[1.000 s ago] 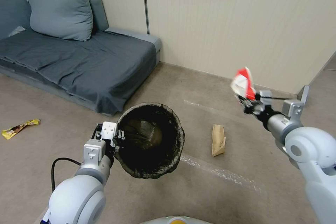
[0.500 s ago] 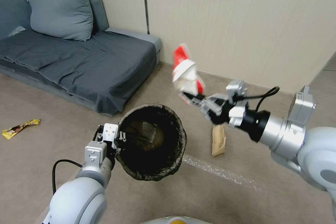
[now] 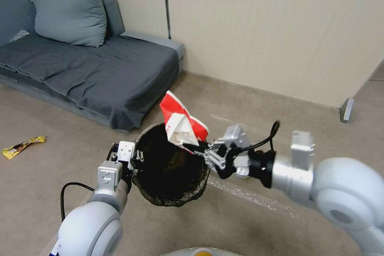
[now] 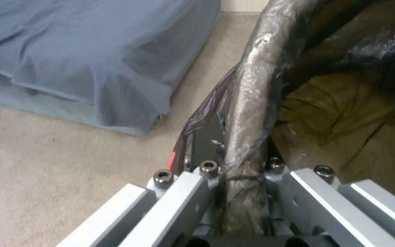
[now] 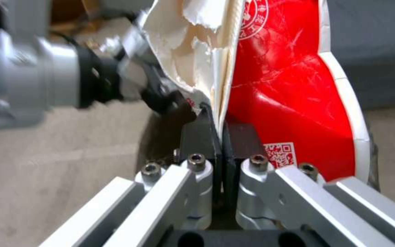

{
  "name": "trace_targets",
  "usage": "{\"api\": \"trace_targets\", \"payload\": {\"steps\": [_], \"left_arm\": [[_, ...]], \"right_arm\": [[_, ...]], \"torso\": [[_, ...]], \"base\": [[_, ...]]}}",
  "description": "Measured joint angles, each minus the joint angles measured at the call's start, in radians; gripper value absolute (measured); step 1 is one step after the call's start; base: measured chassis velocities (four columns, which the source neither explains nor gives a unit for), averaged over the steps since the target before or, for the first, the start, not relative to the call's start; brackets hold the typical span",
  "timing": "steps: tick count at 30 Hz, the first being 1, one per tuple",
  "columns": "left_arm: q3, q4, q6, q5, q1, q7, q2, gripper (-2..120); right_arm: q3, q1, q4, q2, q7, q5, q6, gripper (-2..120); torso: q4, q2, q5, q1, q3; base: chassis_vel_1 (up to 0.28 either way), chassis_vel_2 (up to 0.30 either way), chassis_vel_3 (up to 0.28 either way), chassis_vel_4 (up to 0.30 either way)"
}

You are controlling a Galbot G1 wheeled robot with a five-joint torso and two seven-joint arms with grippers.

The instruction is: Pick up the trash bin, then pick up the garbage from the floor and place it into the trash bin.

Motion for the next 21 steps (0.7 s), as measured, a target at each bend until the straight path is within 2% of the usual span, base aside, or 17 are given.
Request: {"api": "trace_targets", "payload": {"steps": [2,17,21], "left_arm": [[0.0,0.002,0.0,0.0,-0.001,0.0,-0.001,0],[-0.004,0.012,0.0,0.0,-0.004,0.001,-0.003,0],[-0.006,0.013,0.0,0.0,-0.004,0.001,-0.004,0]], "right_arm": [[-0.035,0.018,-0.039,0.007,-0.001,-0.048,0.01,0],[-0.174,0.111,-0.118,0.036,0.024,-0.059,0.003,0],[-0.182,0.125,-0.136,0.043,0.039,-0.048,0.003,14]], "torso": [[0.0,0.0,0.0,0.0,0.0],[0.0001,0.0,-0.0001,0.0,0.0],[0.0001,0.0,-0.0001,0.0,0.0]], "base": [[0.0,0.0,0.0,0.0],[0.0,0.0,0.0,0.0],[0.0,0.0,0.0,0.0]]}}
